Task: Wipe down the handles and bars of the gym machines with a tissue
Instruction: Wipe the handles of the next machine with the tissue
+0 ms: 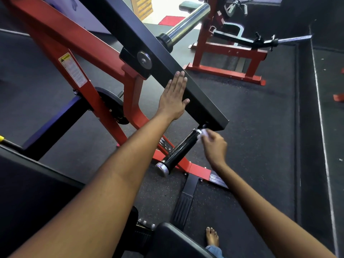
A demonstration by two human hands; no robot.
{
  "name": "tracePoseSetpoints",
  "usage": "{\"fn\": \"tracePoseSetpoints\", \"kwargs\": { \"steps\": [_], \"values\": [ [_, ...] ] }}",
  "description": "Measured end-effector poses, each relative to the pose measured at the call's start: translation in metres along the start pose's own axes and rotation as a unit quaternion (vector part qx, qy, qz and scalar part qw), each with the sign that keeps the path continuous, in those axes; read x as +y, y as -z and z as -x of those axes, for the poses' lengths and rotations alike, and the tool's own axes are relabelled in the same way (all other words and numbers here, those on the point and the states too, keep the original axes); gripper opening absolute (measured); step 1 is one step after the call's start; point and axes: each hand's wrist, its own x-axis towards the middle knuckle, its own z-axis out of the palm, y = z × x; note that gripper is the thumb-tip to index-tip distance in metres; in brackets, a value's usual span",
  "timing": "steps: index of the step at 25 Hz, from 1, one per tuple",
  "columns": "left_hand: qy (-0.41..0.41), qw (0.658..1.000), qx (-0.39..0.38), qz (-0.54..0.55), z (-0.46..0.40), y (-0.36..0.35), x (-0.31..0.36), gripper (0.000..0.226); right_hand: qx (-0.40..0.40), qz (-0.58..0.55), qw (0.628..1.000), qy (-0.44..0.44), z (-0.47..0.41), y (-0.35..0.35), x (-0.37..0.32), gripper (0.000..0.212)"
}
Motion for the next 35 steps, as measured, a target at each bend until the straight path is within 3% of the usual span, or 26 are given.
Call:
{"fn": "tracePoseSetpoints", "kwargs": {
  "steps": [4,8,9,11,13,15,18,19,22,26,29,32,33,35],
  "values": [
    [0.001,1.0,-0.008,0.004,0.0,-0.001,0.001,0.073,-0.086,0.075,0.986,0.123,0.047,-0.023,0.016,0.014],
    [0.0,1.0,-0.009,0.015,0.001,-0.001,0.001,0.074,-0.219,0.129,0.925,0.282,0.09,-0.015,0.014,0.029],
    [-0.001,1.0,-0.01,0.013,0.001,0.0,0.0,0.074,-0.213,0.132,0.924,0.29,0.069,-0.013,0.011,0.027],
    [-0.002,1.0,-0.015,0.01,0.001,0.001,0.0,0.073,-0.119,0.169,0.948,0.241,0.016,-0.01,0.006,0.027],
    [-0.002,1.0,-0.019,0.006,0.001,0.002,0.0,0.073,-0.102,0.26,0.926,0.254,-0.012,-0.007,0.007,0.031],
    [-0.001,1.0,-0.016,0.005,0.0,0.002,0.0,0.073,-0.158,0.299,0.897,0.285,0.019,-0.015,0.002,0.03],
    [-0.002,1.0,-0.007,0.005,0.001,-0.001,0.0,0.073,-0.259,0.251,0.843,0.399,0.059,-0.008,0.001,0.033],
    [-0.004,1.0,-0.004,0.004,0.001,-0.002,0.0,0.073,-0.254,0.232,0.843,0.413,0.042,-0.006,-0.002,0.032],
    [-0.01,1.0,0.004,-0.008,0.001,-0.004,-0.002,0.073,-0.184,0.247,0.897,0.318,-0.03,-0.008,-0.001,0.028],
    [-0.014,1.0,0.011,-0.02,0.001,-0.007,-0.004,0.077,-0.168,0.272,0.92,0.228,-0.03,-0.033,0.01,0.026],
    [-0.016,1.0,0.01,-0.01,0.0,-0.009,-0.005,0.078,-0.205,0.243,0.907,0.275,0.02,-0.034,-0.005,0.027],
    [-0.016,1.0,0.012,-0.009,0.0,-0.011,-0.005,0.078,-0.363,0.194,0.831,0.375,0.044,-0.025,-0.024,0.027],
    [-0.016,1.0,0.013,-0.012,0.0,-0.011,-0.005,0.078,-0.381,0.198,0.82,0.379,0.031,-0.024,-0.028,0.026],
    [-0.016,1.0,0.012,-0.014,0.0,-0.01,-0.005,0.078,-0.317,0.257,0.864,0.295,-0.012,-0.029,-0.028,0.023]
  ]
}}
